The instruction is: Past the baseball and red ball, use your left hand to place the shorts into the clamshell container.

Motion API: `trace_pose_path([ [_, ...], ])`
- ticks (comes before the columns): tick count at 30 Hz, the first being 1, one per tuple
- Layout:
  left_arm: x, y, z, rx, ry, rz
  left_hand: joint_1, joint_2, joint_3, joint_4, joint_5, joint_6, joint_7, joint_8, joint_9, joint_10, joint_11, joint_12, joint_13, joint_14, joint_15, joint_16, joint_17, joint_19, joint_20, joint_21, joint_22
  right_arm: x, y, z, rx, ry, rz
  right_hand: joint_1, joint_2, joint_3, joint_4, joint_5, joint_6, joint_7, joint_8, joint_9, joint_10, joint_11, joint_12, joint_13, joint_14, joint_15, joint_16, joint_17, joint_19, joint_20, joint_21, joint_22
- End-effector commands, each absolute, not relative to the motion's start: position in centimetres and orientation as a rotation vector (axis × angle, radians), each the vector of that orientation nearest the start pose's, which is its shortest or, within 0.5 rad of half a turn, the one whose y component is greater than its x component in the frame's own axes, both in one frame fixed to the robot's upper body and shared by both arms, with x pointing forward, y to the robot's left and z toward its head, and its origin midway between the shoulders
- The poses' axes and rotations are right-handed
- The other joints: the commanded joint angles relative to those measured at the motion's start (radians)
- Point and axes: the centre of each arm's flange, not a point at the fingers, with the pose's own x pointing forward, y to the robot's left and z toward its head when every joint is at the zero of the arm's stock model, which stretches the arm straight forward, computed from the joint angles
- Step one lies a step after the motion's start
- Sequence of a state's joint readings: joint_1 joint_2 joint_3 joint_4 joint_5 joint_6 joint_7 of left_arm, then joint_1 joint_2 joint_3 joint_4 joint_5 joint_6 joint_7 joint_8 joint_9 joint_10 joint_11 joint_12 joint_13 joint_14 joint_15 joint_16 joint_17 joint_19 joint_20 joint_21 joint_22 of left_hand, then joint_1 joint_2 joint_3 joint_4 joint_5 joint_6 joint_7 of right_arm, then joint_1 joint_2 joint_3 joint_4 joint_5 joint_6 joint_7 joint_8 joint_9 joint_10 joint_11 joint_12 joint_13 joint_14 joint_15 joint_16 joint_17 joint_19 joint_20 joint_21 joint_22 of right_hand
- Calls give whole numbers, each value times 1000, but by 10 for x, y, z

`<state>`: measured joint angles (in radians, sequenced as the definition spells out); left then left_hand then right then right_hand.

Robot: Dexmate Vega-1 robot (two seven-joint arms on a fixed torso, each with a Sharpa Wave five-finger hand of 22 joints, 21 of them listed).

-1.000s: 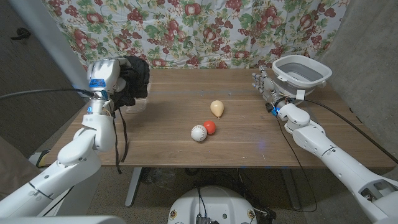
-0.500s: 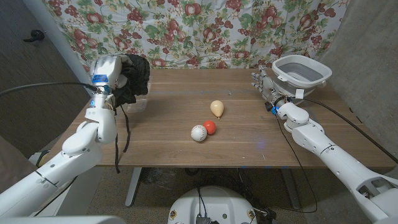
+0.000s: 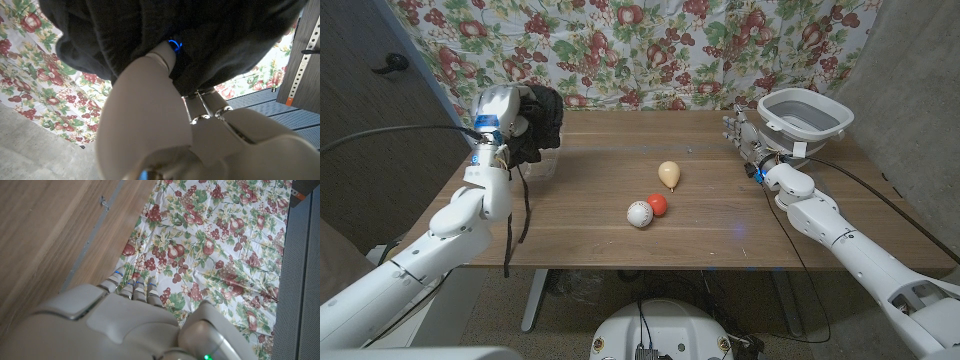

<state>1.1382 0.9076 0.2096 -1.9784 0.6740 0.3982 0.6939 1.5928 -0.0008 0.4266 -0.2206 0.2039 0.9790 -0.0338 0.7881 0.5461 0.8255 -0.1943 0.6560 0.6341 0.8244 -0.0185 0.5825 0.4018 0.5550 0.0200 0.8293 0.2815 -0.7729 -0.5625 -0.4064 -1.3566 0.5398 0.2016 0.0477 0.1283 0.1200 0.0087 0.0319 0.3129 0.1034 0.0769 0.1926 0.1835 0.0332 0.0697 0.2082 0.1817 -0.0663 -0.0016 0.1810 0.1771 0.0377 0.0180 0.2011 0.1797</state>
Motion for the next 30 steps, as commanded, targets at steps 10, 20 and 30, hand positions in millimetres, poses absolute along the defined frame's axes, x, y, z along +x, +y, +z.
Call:
trace_pose_path([
  [10,501,347,92,1301,-970,902,11,1,67,55,4,26,28,4,3,3,0,-2,5,86,-172,-1,290,81,-249,164,178,656,-276,14,-146,-594,250,11,3,5,3,-3,8,-1,0,2,4,1,5,3,4,-2,3,2,2,3,-3,1],
  [20,510,348,99,1313,-967,898,10,1,68,55,3,28,28,4,-1,3,0,-3,4,86,-173,-1,289,81,-250,161,174,659,-275,15,-147,-592,252,11,3,6,3,-4,10,-2,0,2,4,1,4,3,4,-1,3,2,1,3,-3,1],
  [30,519,348,104,1348,-986,909,9,1,68,55,3,26,27,5,1,4,0,-4,4,87,-174,-3,288,81,-250,161,173,660,-275,16,-148,-590,247,11,3,7,3,-5,10,-2,0,2,2,-2,4,3,4,-3,3,3,2,3,-3,1],
])
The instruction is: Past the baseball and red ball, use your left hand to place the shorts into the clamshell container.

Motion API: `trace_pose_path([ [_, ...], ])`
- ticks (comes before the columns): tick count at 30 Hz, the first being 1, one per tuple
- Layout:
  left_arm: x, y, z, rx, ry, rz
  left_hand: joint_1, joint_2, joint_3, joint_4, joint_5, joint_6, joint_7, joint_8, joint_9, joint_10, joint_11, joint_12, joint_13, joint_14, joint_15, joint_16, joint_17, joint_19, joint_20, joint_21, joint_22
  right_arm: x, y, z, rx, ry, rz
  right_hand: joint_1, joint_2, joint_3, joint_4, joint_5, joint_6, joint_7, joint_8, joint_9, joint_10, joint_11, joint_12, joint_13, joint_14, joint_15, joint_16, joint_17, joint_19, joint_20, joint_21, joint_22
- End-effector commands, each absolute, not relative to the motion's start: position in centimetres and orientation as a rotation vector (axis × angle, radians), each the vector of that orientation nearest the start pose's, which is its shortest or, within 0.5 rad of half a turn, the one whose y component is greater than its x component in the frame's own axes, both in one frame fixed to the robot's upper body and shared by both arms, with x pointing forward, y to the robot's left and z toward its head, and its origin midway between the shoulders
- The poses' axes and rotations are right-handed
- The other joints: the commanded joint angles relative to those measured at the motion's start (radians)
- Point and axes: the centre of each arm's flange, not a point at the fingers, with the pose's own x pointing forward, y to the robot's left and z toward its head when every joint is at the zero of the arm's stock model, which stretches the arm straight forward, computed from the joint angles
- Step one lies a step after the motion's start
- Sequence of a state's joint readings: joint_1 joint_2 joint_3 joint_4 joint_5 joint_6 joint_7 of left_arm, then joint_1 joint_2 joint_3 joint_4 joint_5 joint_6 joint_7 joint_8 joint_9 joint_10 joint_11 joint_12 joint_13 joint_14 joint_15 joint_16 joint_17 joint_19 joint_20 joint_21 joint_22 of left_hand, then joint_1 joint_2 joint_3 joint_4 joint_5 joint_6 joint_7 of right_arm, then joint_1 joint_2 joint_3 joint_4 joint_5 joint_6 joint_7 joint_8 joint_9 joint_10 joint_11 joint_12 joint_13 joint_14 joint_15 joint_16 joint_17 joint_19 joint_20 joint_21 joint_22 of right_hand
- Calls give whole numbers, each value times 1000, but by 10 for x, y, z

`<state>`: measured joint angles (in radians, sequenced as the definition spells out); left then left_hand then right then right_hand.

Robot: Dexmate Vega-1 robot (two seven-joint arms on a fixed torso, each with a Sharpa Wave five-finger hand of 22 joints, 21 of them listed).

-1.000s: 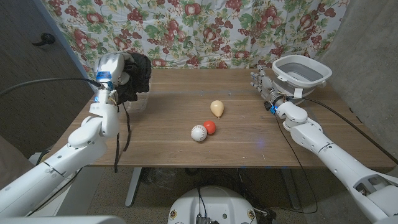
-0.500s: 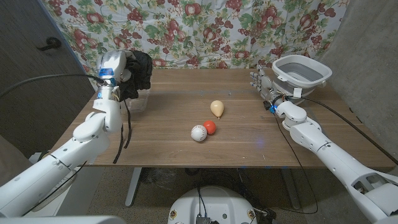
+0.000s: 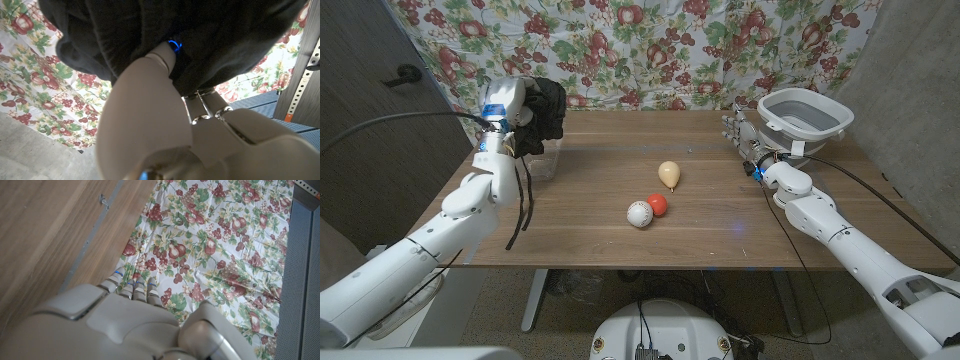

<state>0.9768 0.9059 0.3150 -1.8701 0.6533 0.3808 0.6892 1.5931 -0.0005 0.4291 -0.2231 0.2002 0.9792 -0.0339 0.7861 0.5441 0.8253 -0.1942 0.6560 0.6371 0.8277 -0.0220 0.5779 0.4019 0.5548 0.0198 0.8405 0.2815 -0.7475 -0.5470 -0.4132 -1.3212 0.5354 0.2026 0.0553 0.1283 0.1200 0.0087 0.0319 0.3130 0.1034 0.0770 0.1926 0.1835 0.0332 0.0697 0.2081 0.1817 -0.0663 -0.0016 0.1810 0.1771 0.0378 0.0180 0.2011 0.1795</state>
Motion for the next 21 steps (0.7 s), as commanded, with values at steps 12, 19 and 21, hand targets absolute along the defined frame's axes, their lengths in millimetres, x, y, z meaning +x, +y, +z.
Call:
trace_pose_path([
  [12,528,353,110,1363,-973,932,9,1,66,57,7,27,27,10,4,8,-1,-4,0,83,-169,1,288,82,-251,145,169,662,-274,17,-147,-589,249,11,3,7,3,-6,8,-2,-1,2,4,0,4,3,4,-3,3,2,1,4,-3,1],
  [19,532,357,112,1358,-956,942,8,1,66,58,6,26,29,9,3,5,1,-5,1,84,-169,1,287,82,-250,146,170,662,-274,17,-147,-588,249,12,3,8,3,-6,8,-2,-1,2,3,0,4,3,4,-3,3,2,1,4,-3,1],
  [21,533,358,112,1356,-951,943,9,1,66,57,6,25,26,9,3,7,3,-5,0,84,-168,1,288,82,-251,145,168,662,-275,17,-152,-590,249,12,3,8,3,-6,9,-1,0,2,3,-1,4,3,4,-3,3,2,1,4,-3,1],
])
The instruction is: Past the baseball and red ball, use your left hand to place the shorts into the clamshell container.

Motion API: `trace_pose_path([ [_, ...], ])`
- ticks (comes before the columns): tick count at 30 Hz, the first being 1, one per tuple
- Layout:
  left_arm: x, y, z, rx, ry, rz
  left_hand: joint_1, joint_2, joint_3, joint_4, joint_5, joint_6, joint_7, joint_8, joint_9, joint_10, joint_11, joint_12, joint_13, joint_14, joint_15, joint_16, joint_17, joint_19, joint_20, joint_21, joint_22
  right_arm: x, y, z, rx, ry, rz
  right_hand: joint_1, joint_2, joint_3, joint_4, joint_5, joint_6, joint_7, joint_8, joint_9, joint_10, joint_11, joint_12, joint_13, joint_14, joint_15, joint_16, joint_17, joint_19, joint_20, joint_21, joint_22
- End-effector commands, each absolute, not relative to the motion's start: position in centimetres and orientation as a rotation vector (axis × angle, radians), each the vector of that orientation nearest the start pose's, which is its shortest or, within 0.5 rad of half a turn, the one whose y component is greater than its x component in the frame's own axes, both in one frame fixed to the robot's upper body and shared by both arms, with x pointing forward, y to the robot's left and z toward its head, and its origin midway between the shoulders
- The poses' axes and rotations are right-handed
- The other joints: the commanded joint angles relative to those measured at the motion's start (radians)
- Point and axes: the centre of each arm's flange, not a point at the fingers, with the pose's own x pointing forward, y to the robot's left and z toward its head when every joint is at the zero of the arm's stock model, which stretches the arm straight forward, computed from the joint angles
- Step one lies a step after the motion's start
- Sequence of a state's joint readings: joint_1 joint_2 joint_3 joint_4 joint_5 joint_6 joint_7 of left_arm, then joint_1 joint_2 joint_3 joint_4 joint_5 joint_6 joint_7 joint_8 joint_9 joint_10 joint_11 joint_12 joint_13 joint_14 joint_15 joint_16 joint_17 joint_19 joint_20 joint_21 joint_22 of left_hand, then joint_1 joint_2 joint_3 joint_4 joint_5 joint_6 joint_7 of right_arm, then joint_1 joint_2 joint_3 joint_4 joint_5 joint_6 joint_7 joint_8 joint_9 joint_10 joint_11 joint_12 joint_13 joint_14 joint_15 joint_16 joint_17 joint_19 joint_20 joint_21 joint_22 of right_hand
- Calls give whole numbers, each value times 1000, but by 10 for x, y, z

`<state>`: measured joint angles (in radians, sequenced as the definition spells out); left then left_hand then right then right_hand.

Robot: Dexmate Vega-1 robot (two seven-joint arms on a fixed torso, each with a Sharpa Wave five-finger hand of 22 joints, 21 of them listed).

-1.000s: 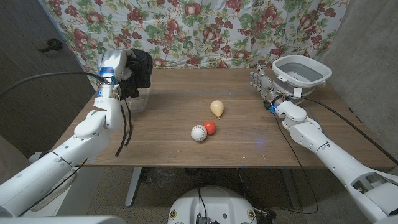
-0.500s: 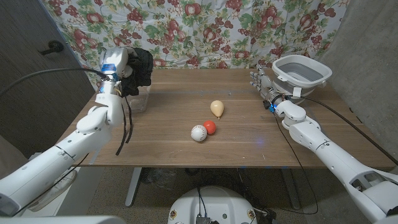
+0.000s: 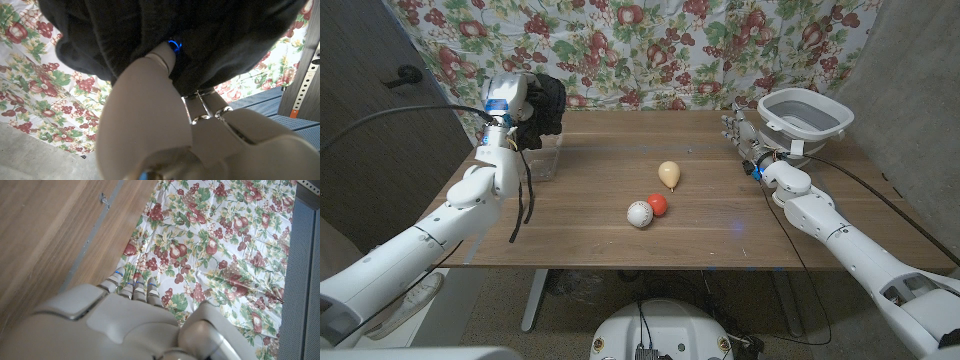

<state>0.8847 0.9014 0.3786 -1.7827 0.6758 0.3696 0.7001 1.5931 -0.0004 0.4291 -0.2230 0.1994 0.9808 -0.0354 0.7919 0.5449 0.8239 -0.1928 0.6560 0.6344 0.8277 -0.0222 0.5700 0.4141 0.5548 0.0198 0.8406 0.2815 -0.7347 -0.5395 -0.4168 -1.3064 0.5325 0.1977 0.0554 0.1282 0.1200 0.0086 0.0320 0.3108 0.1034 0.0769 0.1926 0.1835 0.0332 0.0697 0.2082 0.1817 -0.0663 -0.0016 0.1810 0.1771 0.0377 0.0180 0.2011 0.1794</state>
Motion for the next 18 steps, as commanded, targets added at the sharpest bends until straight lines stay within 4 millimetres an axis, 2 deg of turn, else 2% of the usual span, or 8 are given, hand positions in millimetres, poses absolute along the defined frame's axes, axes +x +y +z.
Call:
trace_pose_path([
  [1,534,358,112,1354,-949,944,9,1,66,57,7,25,30,4,3,7,1,-5,4,84,-169,9,275,82,-250,145,168,662,-275,17,-149,-589,247,12,3,8,3,-4,9,-2,0,2,4,-1,4,3,4,-3,3,2,2,4,-3,1],
  [18,546,368,110,1371,-860,951,7,3,64,58,7,22,32,4,3,7,5,-6,3,83,-168,7,272,82,-251,142,166,664,-271,13,-148,-576,264,12,3,10,2,-5,9,-2,0,2,4,-3,4,3,5,-2,3,3,1,4,-3,1],
])
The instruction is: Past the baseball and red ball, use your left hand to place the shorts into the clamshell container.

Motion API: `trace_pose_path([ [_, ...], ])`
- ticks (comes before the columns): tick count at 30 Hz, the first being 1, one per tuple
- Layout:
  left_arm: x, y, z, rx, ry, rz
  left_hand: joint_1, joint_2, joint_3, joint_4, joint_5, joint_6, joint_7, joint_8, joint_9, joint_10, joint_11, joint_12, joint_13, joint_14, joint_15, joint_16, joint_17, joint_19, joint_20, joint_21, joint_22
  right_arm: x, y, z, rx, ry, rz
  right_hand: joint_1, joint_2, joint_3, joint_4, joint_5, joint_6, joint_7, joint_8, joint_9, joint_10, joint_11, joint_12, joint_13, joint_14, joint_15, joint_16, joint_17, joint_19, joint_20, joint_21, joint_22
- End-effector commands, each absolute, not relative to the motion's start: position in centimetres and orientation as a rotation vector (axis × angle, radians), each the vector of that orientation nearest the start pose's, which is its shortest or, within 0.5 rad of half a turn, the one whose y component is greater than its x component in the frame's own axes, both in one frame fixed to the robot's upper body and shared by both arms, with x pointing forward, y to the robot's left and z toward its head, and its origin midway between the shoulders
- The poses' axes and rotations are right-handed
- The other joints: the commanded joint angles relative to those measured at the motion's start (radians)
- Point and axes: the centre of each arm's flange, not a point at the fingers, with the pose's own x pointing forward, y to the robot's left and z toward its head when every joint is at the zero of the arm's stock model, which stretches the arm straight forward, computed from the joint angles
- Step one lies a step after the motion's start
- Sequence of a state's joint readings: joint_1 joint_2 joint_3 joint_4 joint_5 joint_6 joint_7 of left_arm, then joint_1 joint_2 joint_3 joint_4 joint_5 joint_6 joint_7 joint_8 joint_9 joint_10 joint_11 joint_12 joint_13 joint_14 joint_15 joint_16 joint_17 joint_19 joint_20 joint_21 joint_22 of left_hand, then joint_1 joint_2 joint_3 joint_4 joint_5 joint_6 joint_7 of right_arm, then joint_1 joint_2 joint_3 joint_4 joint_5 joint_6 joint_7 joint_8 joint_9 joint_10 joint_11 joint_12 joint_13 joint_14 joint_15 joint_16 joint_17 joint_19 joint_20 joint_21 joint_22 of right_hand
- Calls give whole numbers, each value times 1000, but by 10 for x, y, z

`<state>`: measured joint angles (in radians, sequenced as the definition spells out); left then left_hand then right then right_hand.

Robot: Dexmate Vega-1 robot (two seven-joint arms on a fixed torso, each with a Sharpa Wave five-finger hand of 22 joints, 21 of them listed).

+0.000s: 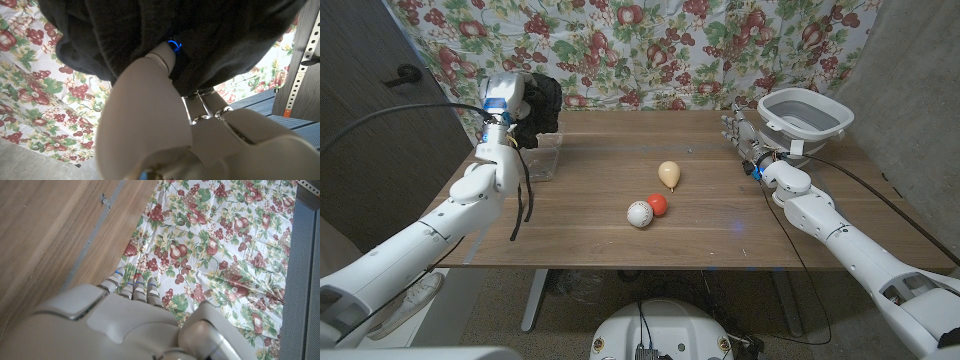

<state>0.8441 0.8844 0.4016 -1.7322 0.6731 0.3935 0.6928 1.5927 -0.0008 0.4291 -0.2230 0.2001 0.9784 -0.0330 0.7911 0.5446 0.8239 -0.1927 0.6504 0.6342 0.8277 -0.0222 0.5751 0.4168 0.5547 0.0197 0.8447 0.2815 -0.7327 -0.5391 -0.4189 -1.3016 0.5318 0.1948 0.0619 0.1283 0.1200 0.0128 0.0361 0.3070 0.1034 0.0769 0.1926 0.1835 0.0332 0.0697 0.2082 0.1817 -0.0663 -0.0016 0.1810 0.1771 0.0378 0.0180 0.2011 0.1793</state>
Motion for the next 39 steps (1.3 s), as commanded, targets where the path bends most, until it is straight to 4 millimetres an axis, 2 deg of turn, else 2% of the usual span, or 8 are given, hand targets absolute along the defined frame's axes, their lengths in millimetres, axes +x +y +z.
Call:
trace_pose_path([
  [1,547,369,110,1374,-855,953,8,3,64,58,6,23,31,5,4,6,5,-1,3,83,-168,2,270,82,-251,138,166,664,-271,13,-145,-575,263,12,3,6,-2,-1,9,-2,-1,2,4,-3,4,3,4,-2,3,2,1,4,-3,1],
  [20,551,384,110,1383,-764,978,6,9,58,60,6,14,41,3,3,6,18,-3,1,77,-165,2,266,81,-253,135,165,666,-266,14,-155,-569,277,12,3,7,-2,-2,10,-2,0,2,5,1,4,3,5,-2,3,3,1,4,-3,1],
  [39,555,364,106,1508,-756,1000,9,12,51,59,7,17,29,-1,-6,10,15,-8,-6,77,-167,4,264,77,-252,137,167,665,-270,13,-154,-570,275,12,3,8,-2,-4,10,-2,0,2,4,0,4,3,4,-2,3,3,1,4,-3,1],
])
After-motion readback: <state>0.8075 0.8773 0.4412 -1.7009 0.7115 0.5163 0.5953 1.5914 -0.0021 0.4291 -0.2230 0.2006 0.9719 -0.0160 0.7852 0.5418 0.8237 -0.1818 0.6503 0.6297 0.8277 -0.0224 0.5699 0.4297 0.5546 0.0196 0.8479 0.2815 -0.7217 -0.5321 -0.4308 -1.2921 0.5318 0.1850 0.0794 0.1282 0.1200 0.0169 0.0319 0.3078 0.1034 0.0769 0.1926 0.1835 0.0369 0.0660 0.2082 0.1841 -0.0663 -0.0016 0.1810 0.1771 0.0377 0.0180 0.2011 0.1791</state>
